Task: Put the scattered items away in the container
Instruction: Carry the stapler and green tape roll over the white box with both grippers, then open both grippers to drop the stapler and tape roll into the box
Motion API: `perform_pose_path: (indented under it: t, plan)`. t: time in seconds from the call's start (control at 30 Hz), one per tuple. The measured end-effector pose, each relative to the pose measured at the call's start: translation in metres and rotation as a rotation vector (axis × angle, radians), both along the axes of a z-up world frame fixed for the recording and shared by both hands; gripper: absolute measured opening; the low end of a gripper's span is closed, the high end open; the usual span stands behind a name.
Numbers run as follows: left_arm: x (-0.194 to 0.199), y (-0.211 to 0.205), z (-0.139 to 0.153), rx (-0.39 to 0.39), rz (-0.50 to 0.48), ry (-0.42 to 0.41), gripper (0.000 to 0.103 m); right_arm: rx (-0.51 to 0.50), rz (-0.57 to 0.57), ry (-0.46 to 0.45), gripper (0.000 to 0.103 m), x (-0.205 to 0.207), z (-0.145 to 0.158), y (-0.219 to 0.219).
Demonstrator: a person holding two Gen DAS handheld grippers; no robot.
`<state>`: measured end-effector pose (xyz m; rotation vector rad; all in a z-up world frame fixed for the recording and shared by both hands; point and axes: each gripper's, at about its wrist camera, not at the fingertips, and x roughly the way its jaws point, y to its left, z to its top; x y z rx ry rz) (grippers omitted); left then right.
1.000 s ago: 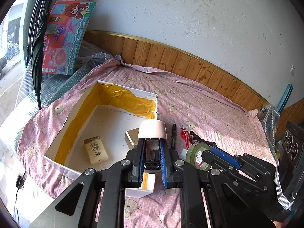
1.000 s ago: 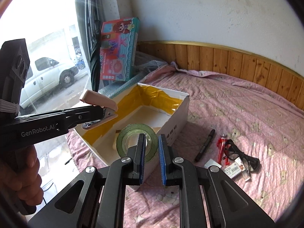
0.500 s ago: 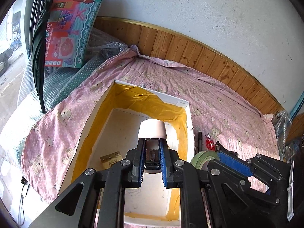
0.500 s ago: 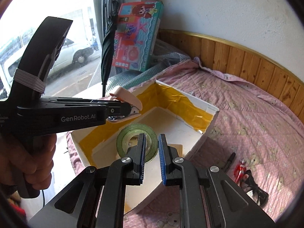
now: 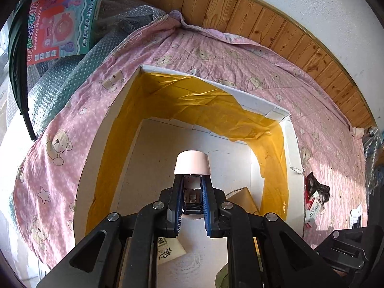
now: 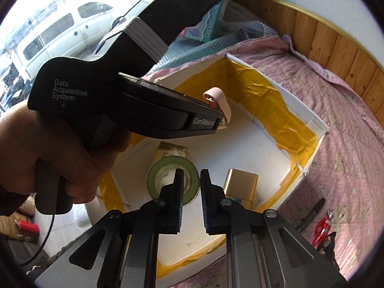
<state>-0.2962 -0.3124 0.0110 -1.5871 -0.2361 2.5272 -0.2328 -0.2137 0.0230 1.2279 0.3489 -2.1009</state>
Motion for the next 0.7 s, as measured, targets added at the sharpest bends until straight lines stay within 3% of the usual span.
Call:
perform_pose_path:
  t: [0.17, 0.7]
  plan:
    - [-0.022, 0.007, -0.018, -0.065, -0.014, -0.032, 0.015, 0.042, 0.021, -0.031, 0.014, -0.012, -0.013, -0.01]
    - [-0.048, 0.005, -0.051, -0.099, -0.009, -0.068, 0.015, 0.075, 0.023, -0.067, 0.014, -0.026, -0.028, -0.016]
